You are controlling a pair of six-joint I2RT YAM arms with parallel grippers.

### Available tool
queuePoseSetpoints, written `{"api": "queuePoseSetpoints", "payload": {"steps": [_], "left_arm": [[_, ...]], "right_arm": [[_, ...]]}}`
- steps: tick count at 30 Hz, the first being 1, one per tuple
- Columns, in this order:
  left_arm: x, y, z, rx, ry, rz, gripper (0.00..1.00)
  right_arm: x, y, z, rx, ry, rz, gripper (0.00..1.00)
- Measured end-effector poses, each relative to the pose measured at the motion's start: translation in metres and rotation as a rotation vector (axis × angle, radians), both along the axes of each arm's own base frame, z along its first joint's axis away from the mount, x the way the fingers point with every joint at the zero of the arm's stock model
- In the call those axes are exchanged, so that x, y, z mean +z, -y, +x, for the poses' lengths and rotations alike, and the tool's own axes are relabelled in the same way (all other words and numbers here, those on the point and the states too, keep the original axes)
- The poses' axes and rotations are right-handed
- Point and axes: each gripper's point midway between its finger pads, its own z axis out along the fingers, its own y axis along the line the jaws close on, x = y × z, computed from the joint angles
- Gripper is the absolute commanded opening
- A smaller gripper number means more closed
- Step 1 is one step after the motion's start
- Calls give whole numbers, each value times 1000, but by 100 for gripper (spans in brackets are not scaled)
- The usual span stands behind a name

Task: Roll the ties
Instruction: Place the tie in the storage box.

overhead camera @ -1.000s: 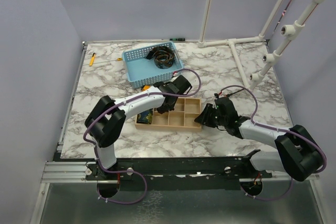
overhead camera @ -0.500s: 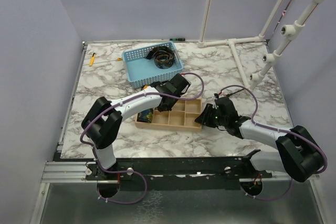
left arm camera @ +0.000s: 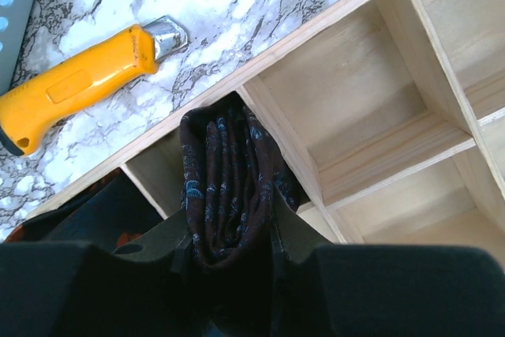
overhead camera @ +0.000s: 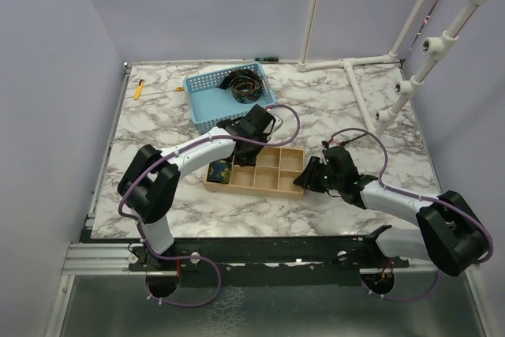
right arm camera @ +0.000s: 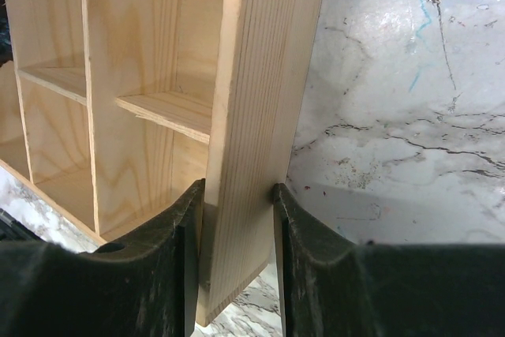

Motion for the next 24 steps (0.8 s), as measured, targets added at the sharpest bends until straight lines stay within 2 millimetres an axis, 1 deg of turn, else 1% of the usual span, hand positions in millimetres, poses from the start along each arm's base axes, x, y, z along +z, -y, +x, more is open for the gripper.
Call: {"api": "queuePoseSetpoints", "payload": {"steps": [5, 17, 24], "left_arm": [[-10, 1, 0, 1, 7, -13, 0], [-17, 1, 5, 33, 29, -37, 0], [-19, 4, 14, 66, 70, -75, 0]], "right_arm": [[0, 0, 0, 0, 0, 0, 0], [0, -1, -1, -11, 2, 20, 0], [1, -3, -1, -37, 12, 41, 0]]}}
